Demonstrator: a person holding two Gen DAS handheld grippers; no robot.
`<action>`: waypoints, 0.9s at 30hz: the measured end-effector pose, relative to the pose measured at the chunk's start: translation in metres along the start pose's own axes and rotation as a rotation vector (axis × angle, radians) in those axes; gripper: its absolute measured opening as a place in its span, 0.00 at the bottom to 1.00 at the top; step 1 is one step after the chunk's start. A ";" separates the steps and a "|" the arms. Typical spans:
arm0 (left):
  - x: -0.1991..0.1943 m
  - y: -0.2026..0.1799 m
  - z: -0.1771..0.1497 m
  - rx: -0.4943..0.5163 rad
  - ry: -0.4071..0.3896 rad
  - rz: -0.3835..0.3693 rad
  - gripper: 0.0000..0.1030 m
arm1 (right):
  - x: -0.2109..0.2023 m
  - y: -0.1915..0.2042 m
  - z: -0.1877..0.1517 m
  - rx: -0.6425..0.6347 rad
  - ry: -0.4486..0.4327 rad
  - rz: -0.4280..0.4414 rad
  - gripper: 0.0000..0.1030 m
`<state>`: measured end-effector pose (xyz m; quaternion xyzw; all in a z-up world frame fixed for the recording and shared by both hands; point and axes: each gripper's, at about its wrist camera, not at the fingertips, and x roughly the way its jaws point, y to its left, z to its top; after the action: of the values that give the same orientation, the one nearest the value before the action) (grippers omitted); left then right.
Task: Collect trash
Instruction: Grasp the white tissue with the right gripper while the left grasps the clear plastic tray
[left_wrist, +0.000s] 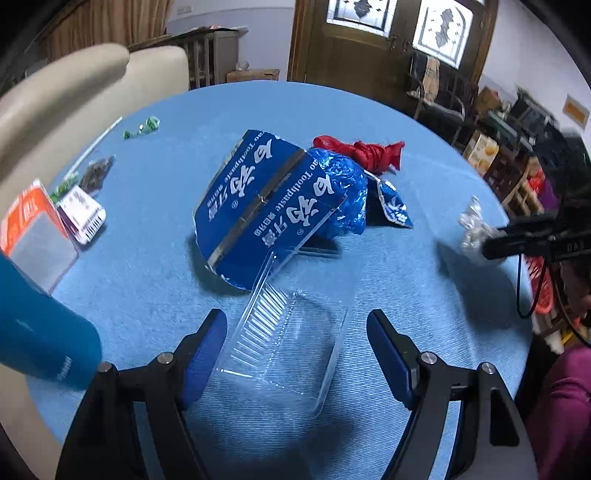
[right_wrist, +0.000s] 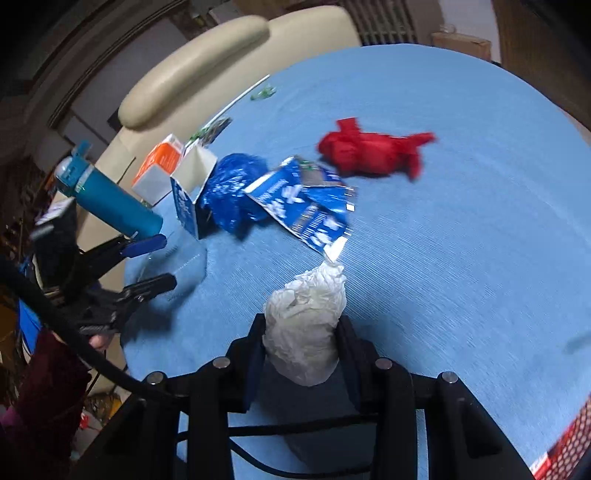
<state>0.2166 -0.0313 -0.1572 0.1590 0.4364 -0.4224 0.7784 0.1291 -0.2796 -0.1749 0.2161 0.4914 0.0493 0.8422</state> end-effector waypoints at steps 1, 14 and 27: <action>-0.001 0.000 -0.001 -0.015 -0.009 -0.009 0.76 | -0.006 -0.004 -0.005 0.009 -0.014 -0.006 0.38; 0.015 -0.033 -0.009 -0.077 0.024 0.069 0.76 | -0.049 -0.016 -0.024 0.019 -0.122 -0.015 0.38; 0.011 -0.051 -0.016 -0.150 0.011 0.152 0.55 | -0.078 -0.027 -0.041 0.037 -0.186 -0.012 0.38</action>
<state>0.1698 -0.0574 -0.1686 0.1355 0.4579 -0.3273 0.8154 0.0513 -0.3146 -0.1407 0.2323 0.4130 0.0150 0.8805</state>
